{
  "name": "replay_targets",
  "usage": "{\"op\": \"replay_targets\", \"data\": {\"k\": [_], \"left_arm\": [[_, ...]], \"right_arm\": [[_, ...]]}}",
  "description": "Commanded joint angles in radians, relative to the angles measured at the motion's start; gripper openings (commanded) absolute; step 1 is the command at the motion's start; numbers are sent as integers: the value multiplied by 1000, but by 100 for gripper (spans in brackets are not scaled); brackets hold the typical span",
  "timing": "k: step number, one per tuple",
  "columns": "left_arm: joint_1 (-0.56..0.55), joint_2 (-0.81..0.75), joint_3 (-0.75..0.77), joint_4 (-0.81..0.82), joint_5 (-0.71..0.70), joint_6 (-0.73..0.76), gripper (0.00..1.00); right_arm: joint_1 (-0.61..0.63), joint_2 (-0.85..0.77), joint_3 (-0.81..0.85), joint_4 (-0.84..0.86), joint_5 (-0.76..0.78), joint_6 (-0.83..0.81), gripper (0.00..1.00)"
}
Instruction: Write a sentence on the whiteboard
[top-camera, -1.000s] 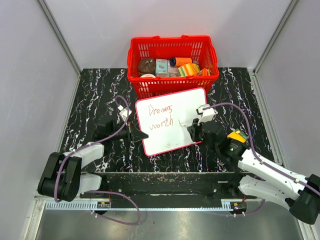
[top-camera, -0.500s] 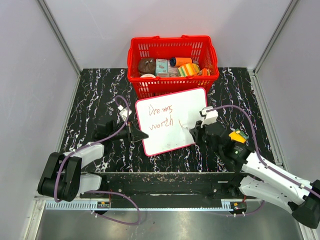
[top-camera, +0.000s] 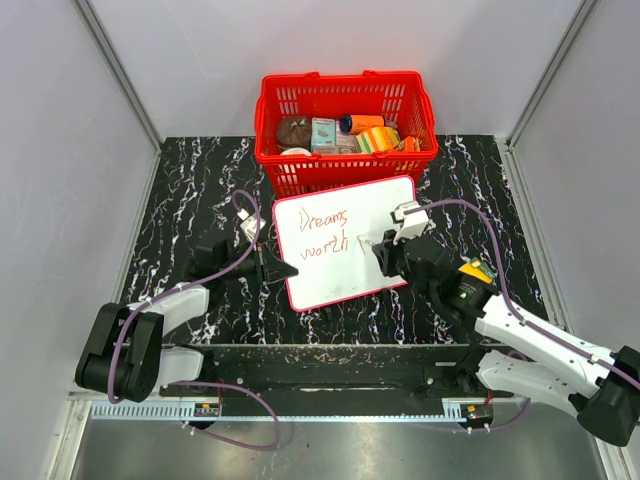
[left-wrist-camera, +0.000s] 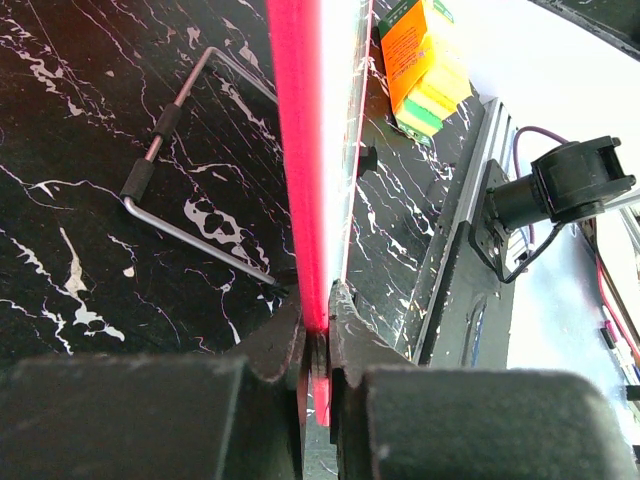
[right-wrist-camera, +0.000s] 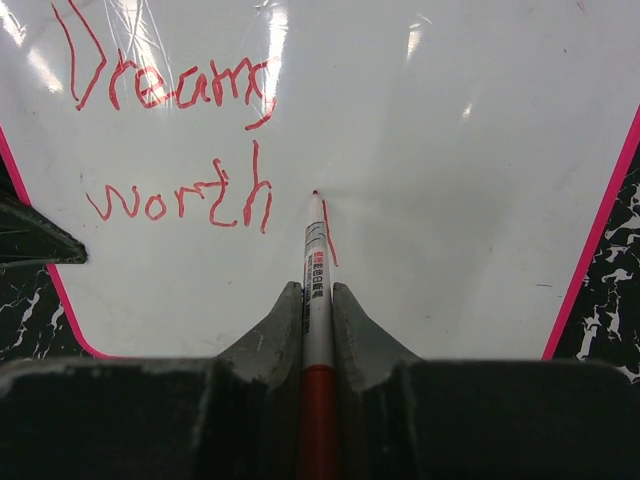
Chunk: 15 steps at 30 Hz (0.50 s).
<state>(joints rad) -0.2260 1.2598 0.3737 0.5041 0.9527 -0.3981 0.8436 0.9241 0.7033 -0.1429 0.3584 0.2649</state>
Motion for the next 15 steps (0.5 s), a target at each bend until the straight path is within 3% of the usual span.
{"op": "replay_targets", "data": {"k": [1, 15], "left_arm": [[-3, 7, 28, 17, -109, 117, 0], [-6, 7, 30, 11, -114, 122, 0]], "right_arm": [[-6, 12, 50, 63, 54, -27, 0], [-6, 9, 38, 42, 34, -18, 0]]}}
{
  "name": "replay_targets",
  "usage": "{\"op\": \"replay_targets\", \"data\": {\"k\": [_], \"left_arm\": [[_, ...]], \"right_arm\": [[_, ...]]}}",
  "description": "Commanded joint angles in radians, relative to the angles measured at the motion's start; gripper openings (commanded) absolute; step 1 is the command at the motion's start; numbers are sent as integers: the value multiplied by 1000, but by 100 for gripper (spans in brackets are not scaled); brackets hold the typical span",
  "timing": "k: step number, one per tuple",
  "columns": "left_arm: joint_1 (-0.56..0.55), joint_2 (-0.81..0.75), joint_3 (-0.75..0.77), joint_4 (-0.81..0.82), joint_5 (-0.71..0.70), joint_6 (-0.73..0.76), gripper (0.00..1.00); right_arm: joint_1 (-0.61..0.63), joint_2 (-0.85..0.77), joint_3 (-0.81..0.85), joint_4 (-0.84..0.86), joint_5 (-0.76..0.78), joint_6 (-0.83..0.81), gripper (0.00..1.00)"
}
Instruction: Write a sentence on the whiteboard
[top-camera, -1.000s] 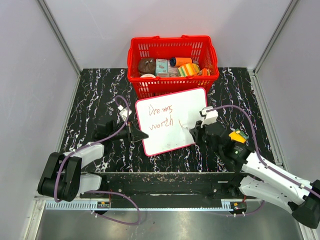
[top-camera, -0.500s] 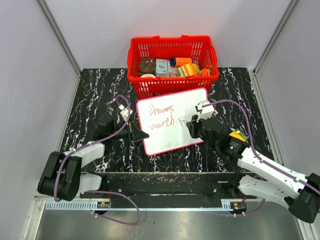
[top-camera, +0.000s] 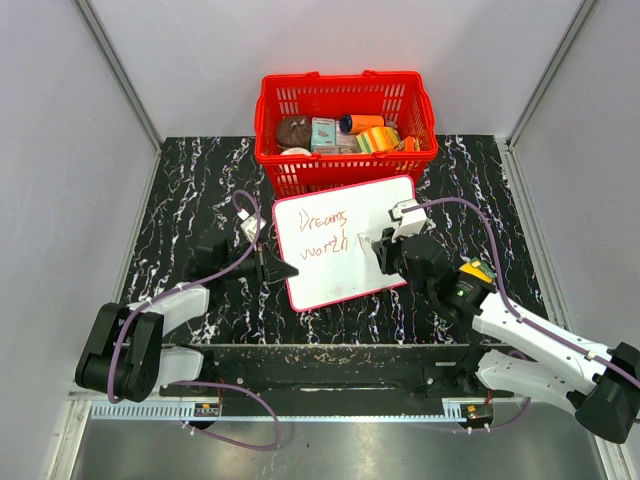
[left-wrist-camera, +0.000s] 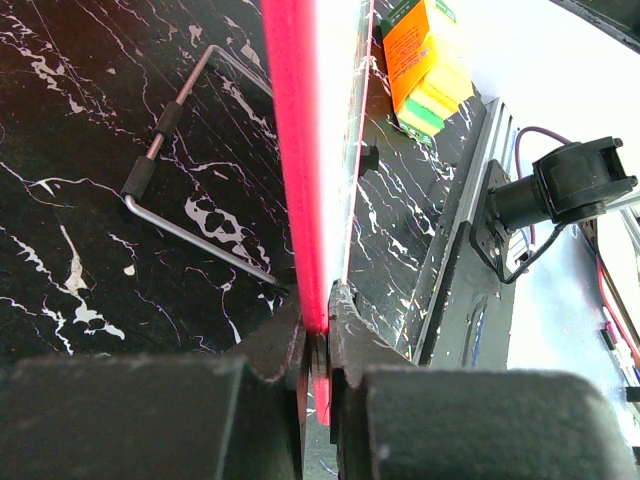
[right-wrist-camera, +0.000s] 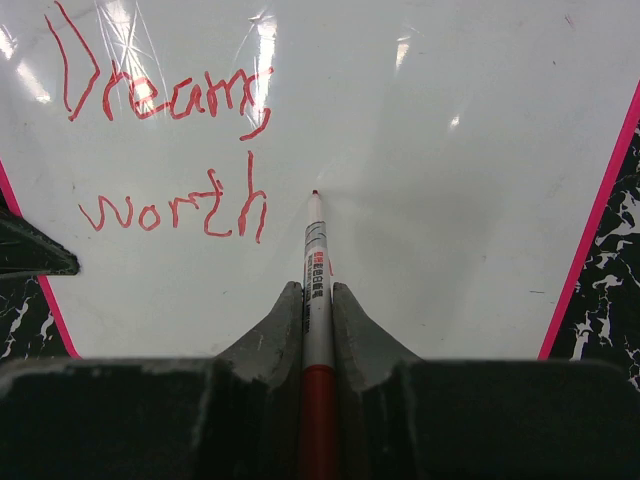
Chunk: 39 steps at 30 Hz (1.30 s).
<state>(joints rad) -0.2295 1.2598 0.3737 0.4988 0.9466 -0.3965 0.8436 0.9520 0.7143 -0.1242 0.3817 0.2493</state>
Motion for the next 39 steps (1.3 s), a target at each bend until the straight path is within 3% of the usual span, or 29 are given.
{"op": "replay_targets", "data": {"k": [1, 39], "left_arm": [[-2, 7, 30, 17, -108, 120, 0], [-5, 9, 31, 11, -111, 125, 0]], "right_arm": [[-8, -22, 24, 17, 11, -1, 0], [-6, -21, 1, 37, 59, 22, 0]]}}
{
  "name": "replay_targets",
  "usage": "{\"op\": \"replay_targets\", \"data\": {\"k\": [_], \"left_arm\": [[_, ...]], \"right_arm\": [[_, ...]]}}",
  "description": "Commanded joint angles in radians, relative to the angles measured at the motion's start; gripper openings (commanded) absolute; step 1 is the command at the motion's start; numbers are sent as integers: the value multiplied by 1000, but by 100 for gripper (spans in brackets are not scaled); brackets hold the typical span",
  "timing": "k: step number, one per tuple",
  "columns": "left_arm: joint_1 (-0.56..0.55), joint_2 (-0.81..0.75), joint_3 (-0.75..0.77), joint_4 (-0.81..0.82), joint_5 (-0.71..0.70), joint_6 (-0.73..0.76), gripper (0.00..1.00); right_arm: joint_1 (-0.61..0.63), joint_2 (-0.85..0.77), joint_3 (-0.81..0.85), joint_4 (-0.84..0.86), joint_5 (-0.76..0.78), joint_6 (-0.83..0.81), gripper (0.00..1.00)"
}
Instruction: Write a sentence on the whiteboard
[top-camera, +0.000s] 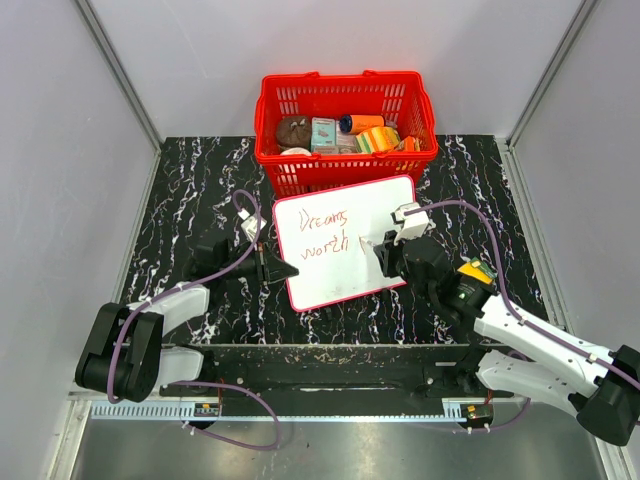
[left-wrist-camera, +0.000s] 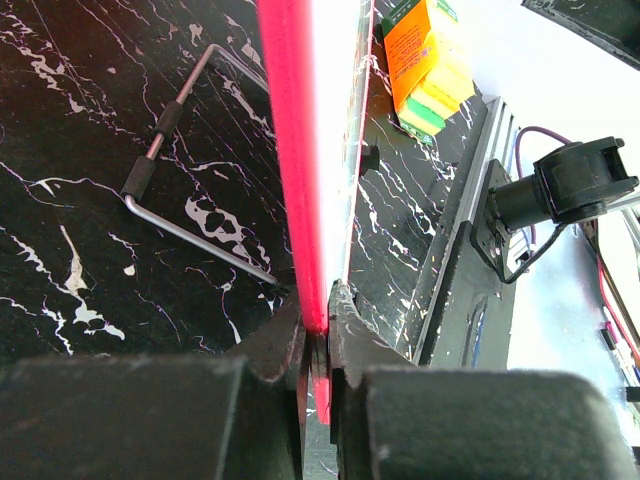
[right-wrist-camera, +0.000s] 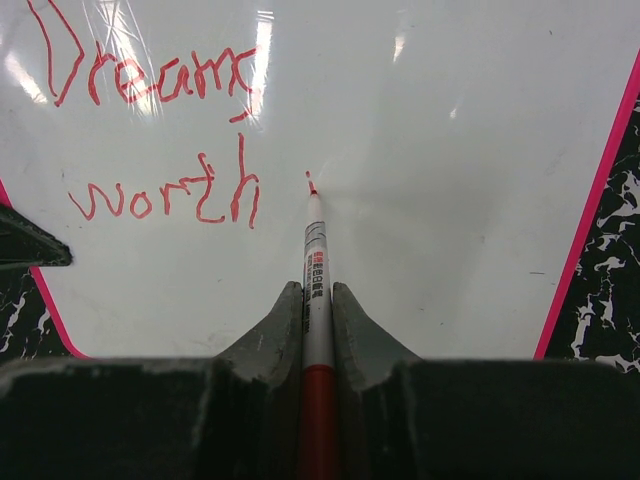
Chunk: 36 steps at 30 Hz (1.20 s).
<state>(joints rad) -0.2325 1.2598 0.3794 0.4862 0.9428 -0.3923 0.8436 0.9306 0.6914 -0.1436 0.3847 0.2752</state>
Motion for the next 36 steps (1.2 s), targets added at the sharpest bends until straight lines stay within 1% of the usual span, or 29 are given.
{"op": "replay_targets", "data": {"k": [1, 13, 26, 36], "left_arm": [[-4, 9, 27, 20, -107, 121, 0], [-5, 10, 30, 20, -110, 122, 0], [-7, 13, 30, 19, -110, 124, 0], [-7, 16, 32, 17, -110, 124, 0]], "right_arm": [[-6, 4, 25, 59, 54, -7, 0], [-6, 7, 22, 39, 86, -4, 0], [-6, -26, -9, -19, 37, 28, 0], [-6, -35, -27, -17, -16, 41, 0]]}}
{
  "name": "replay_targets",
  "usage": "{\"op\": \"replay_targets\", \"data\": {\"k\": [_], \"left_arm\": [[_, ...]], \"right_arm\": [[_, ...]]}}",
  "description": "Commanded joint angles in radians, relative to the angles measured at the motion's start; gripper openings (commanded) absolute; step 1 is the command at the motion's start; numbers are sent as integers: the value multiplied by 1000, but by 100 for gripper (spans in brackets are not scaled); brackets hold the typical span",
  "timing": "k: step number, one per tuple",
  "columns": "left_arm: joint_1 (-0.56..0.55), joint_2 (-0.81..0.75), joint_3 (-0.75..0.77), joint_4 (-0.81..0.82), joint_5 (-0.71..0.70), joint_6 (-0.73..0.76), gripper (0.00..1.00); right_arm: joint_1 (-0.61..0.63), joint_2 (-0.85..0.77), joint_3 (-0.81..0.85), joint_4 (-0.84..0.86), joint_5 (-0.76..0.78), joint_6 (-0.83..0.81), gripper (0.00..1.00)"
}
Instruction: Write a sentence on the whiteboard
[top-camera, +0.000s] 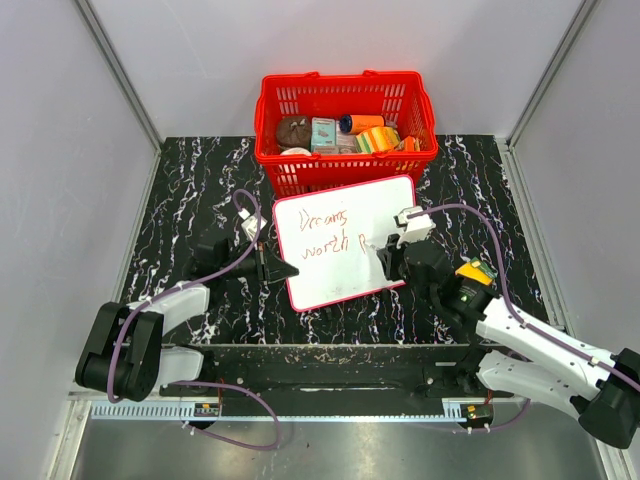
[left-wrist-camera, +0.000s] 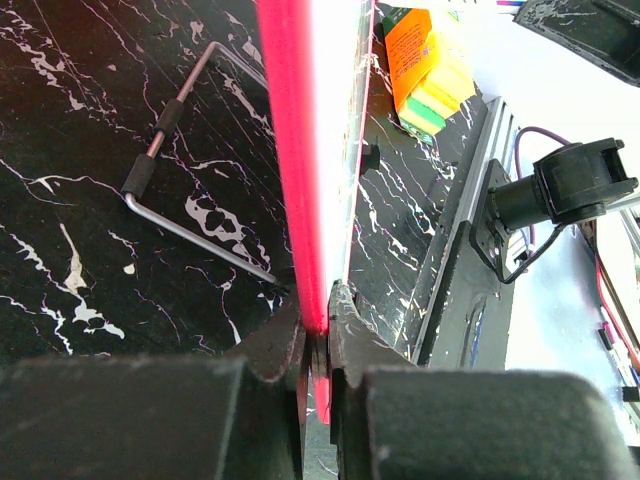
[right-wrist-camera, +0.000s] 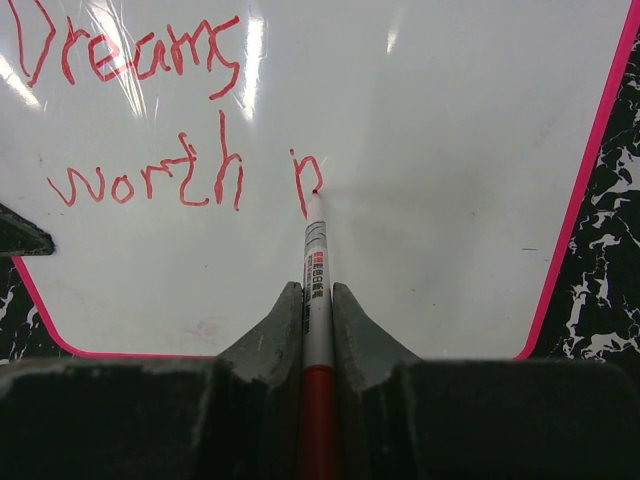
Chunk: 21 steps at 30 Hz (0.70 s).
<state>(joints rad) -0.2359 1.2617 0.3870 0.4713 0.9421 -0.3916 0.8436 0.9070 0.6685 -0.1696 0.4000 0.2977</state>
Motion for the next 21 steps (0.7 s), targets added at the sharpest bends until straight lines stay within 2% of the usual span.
{"op": "replay_targets", "data": {"k": [1, 6, 14, 21], "left_arm": [[-3, 13, 26, 32, -109, 123, 0], [-5, 15, 26, 32, -109, 125, 0], [-5, 13, 26, 29, -112, 125, 0], [-5, 13, 26, 27, -114, 126, 0]], "right_arm": [[-8, -11, -4, 10, -42, 20, 0], [-6, -13, 3, 27, -49, 24, 0], [-6, -108, 0, 56, -3, 8, 0], [-8, -74, 16, 51, 57, -9, 0]]}}
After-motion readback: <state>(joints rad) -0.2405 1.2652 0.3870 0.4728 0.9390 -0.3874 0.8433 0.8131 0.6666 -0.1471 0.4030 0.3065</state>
